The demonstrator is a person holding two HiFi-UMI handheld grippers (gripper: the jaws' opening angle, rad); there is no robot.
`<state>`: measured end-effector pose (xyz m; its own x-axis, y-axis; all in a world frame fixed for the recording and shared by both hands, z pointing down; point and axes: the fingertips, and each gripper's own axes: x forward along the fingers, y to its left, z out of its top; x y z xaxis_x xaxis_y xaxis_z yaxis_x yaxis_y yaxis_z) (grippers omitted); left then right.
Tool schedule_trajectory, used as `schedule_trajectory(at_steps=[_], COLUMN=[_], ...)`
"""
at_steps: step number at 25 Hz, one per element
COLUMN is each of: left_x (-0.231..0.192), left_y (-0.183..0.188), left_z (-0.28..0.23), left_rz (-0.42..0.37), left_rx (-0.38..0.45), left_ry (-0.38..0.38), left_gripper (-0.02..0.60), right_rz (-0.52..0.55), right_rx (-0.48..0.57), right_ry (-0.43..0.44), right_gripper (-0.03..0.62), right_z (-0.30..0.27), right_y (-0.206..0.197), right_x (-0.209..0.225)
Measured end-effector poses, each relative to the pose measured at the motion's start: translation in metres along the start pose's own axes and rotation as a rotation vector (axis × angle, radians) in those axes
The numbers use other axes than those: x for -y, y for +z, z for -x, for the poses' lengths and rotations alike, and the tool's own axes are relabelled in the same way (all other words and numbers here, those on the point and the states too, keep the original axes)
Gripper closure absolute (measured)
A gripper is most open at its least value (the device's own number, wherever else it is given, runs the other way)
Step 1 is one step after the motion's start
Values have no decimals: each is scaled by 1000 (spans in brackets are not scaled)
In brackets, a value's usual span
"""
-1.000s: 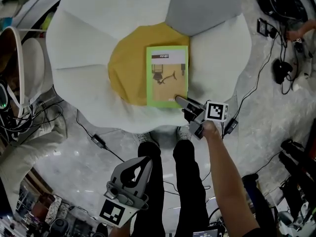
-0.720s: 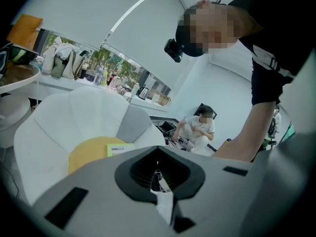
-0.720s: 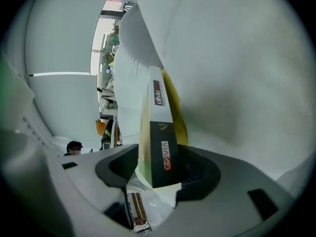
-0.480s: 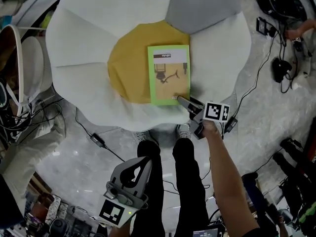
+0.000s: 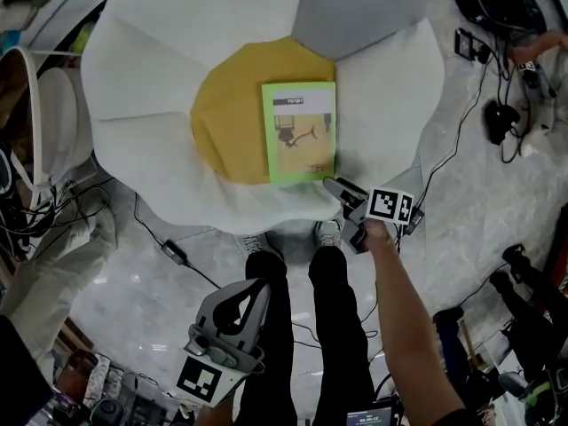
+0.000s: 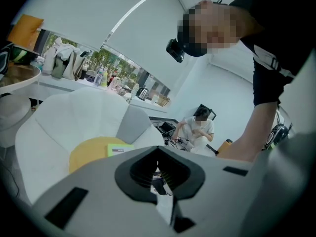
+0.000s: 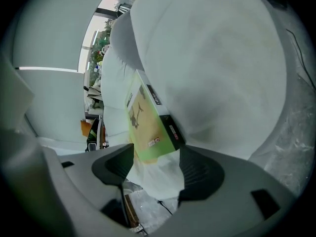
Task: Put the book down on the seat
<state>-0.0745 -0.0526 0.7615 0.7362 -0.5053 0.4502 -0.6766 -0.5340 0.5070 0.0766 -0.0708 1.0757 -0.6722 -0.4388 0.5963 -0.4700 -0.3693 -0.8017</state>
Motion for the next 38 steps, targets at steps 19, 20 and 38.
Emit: schedule_trajectory(at_steps=[19,20,38], left_x=[34,37,81], left_y=[36,42,158], left_z=[20,21,66], left_rz=[-7,-8,-80], left_rx=[38,41,87], left_ry=[11,11,34], left_gripper=[569,569,569], right_rz=[121,129,300], right_rx=[-3,-2,1], right_ry=[52,46,125], right_gripper=[470,493,579], right_z=[57,63,195], right_y=[2,3,-12], right_x=[-97,-105,-286])
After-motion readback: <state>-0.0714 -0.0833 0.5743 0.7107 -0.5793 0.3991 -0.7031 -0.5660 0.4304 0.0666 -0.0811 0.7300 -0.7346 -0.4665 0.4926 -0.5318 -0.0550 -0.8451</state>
